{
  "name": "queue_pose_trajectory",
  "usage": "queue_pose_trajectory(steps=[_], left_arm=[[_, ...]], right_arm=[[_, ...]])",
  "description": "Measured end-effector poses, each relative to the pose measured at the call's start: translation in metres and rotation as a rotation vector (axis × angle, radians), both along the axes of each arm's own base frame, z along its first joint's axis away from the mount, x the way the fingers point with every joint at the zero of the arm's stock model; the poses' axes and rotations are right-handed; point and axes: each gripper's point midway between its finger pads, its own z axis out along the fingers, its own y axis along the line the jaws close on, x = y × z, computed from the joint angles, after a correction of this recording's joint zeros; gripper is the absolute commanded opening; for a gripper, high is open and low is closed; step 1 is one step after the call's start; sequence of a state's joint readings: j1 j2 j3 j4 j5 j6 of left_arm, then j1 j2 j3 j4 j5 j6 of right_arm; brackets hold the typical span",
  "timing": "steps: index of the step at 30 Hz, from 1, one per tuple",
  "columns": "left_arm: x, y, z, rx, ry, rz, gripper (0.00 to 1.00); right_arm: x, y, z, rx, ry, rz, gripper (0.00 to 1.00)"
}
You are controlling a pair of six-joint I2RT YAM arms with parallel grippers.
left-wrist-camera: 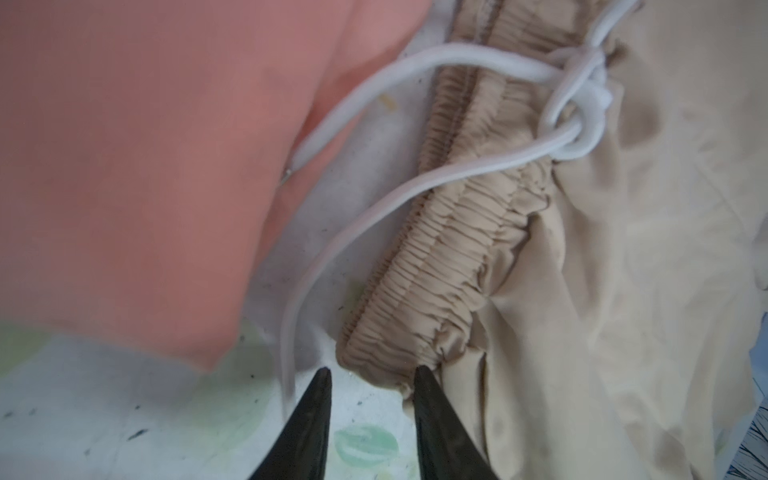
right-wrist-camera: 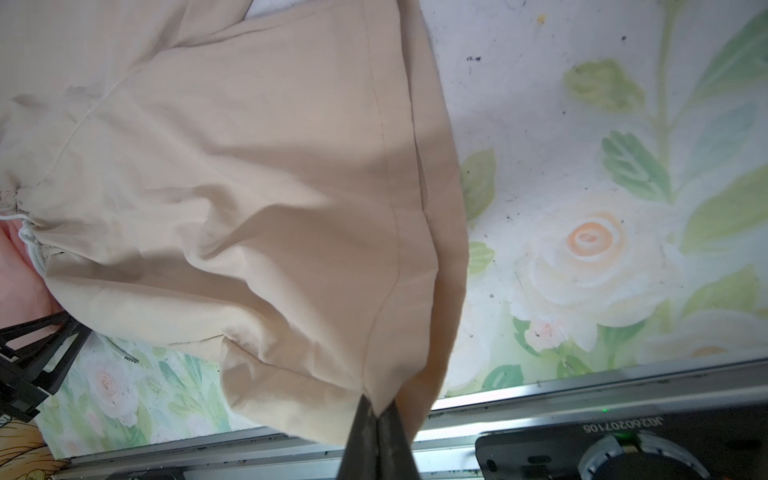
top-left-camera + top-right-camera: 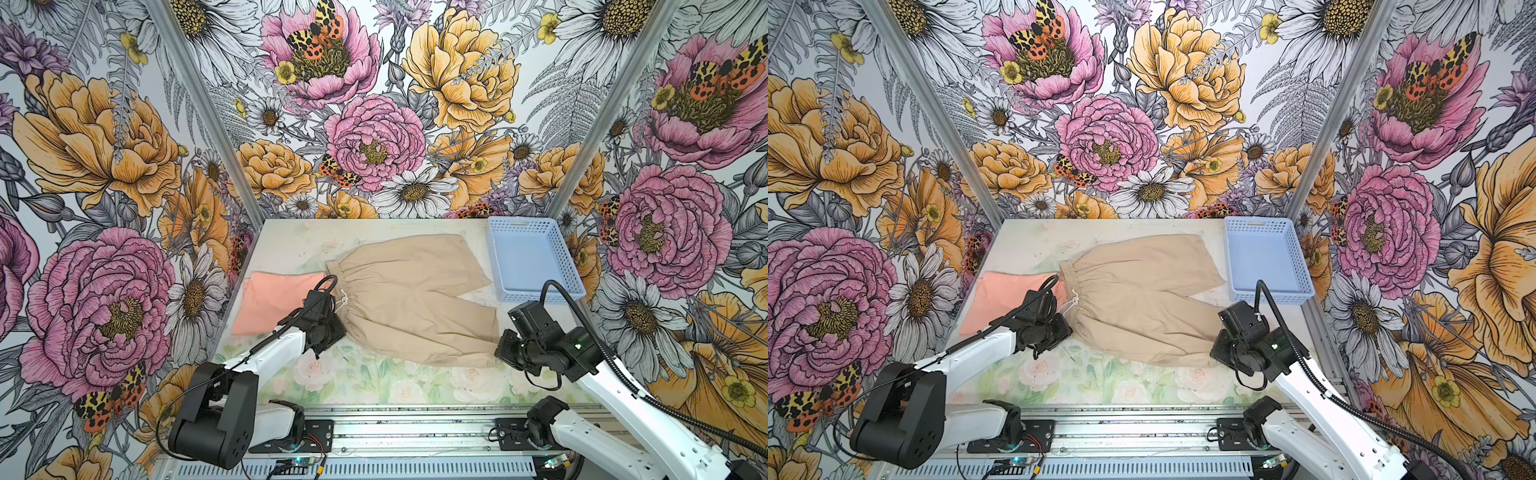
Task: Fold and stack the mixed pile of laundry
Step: 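Lift the leg hem with the right gripper while the left holds the waistband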
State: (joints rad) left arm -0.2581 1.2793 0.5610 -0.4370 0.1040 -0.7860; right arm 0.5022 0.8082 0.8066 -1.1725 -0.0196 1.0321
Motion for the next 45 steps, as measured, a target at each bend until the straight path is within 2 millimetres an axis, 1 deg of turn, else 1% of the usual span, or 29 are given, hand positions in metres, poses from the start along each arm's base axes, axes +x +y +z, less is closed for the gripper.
queue_pose_trajectory(steps=[1,4,8,11,13,17,20,23,26,28,31,33,38,40,42,45], left_arm=[[0.000,0.000,-0.001,0.000,0.002,0.003,0.36],[0.000,0.002,-0.001,0.003,0.003,0.019,0.42],[0.001,0.004,-0.001,0.007,0.002,0.040,0.47],[0.003,0.004,0.000,0.007,-0.003,0.053,0.48],[0.006,0.004,-0.001,0.008,-0.001,0.055,0.46],[0.011,0.004,-0.005,0.011,0.004,0.066,0.38],[0.017,0.002,-0.006,0.014,-0.001,0.062,0.35],[0.020,0.000,-0.007,0.018,-0.009,0.060,0.26],[0.021,0.000,-0.008,0.027,-0.011,0.057,0.14],[0.021,-0.001,-0.008,0.029,-0.011,0.058,0.11],[0.021,0.000,-0.007,0.033,-0.015,0.056,0.08],[0.020,0.000,-0.006,0.036,-0.013,0.055,0.00],[0.013,0.003,-0.004,0.049,0.009,0.049,0.00],[0.012,0.003,0.001,0.051,0.010,0.046,0.00],[0.011,0.003,0.013,0.050,-0.001,0.039,0.00],[0.014,0.003,0.044,0.041,-0.059,0.027,0.00]], right_arm=[[0.000,0.000,0.000,0.000,0.000,0.002,0.00],[0.002,0.001,0.002,0.002,-0.006,0.006,0.00],[0.002,0.001,0.002,0.004,-0.006,0.004,0.00],[0.002,0.000,0.002,0.003,-0.008,0.003,0.00],[0.003,0.000,0.002,0.003,-0.008,0.000,0.00],[0.004,0.001,0.003,0.004,-0.012,0.002,0.00],[0.005,0.001,0.003,0.006,-0.015,0.002,0.00],[0.005,0.001,0.003,0.006,-0.016,0.002,0.00],[0.005,0.001,0.004,0.007,-0.017,0.002,0.00],[0.005,0.001,0.004,0.008,-0.019,0.002,0.00],[0.004,0.001,0.005,0.014,-0.022,0.002,0.00],[0.005,0.001,0.005,0.017,-0.025,-0.001,0.00],[0.005,0.000,0.006,0.015,-0.028,0.000,0.00],[0.006,-0.001,0.006,0.013,-0.030,0.004,0.00],[0.006,-0.002,0.009,0.010,-0.037,0.010,0.00],[0.008,-0.004,0.022,0.008,-0.058,0.018,0.00]])
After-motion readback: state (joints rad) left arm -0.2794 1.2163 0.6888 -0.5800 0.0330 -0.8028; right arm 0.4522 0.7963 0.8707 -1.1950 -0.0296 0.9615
